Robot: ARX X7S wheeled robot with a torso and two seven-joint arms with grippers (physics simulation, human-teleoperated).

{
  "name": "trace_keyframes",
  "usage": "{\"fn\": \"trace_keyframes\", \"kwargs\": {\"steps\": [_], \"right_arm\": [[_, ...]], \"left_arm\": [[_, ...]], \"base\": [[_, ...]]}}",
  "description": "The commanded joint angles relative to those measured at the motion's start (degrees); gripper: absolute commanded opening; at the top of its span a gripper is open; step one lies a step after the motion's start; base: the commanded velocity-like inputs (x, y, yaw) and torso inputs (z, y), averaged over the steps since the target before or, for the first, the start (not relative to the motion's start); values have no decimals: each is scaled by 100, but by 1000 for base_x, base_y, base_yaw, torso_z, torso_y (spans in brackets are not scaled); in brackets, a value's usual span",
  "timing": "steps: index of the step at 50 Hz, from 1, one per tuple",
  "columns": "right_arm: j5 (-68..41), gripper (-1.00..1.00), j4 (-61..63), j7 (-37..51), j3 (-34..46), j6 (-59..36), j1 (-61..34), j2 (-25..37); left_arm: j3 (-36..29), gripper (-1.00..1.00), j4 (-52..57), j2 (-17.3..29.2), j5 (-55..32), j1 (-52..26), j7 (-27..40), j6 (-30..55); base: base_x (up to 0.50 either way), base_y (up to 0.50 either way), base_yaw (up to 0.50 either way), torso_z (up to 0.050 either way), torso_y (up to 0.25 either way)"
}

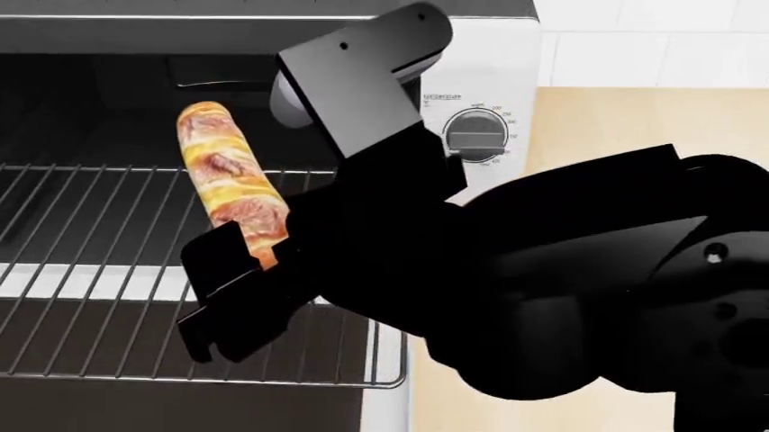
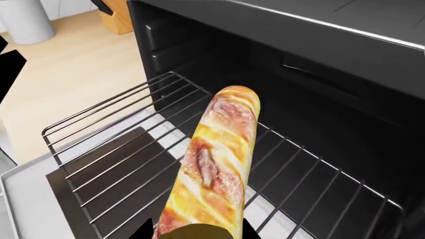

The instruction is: Place the baguette on the rack of the toaster oven.

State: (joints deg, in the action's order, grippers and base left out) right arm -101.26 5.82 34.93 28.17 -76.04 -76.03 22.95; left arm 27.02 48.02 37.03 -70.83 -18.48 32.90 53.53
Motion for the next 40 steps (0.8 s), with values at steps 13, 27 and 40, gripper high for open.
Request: {"fn": "trace_keyframes", "kwargs": {"steps": [13, 27, 40], "right_arm": [[569, -100, -327, -475, 260, 129, -17, -214], [689, -100, -344, -593, 369, 210, 81, -192], [597, -100, -287, -493, 441, 228, 116, -176]], "left_arm": [[64, 100, 13, 54, -52, 61, -1, -72], [17, 100, 8, 71, -46, 48, 27, -89], [-40, 100, 13, 81, 14, 52, 35, -112]], "base": [[0, 0, 0, 0, 1], [0, 0, 0, 0, 0], [0, 0, 0, 0, 0]]}}
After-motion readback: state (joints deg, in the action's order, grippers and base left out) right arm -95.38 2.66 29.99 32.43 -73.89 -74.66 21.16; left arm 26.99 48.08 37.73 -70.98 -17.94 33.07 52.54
